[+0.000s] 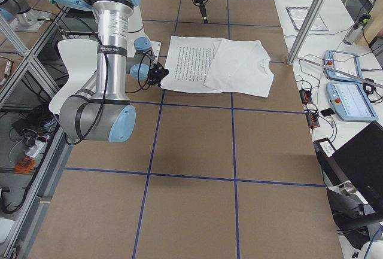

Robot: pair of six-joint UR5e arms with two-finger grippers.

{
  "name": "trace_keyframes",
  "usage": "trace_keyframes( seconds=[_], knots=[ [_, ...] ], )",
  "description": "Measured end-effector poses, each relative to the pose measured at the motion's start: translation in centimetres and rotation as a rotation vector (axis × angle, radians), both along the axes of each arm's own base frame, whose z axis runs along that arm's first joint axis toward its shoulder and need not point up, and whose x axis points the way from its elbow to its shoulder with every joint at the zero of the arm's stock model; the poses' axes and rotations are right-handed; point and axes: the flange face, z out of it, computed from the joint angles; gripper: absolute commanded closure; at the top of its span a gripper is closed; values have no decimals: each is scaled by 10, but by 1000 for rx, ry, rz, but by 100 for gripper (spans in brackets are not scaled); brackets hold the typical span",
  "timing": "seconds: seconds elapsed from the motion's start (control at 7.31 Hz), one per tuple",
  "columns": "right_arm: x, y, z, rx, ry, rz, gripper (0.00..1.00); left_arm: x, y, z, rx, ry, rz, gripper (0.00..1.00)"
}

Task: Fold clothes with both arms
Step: 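Move both grippers to the hem corners nearest the robot, then grasp the hem corners with both grippers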

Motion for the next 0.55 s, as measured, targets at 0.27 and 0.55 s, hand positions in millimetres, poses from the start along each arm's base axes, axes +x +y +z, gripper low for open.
trace_keyframes(
  seconds=[0.27,0.55],
  knots=[
    [3,-3,-4,0,-7,7,100,32,71,44,-132,-49,53,37],
    [4,-4,-4,0,-8,9,100,54,131,91,-206,-131,97,41]
  ],
)
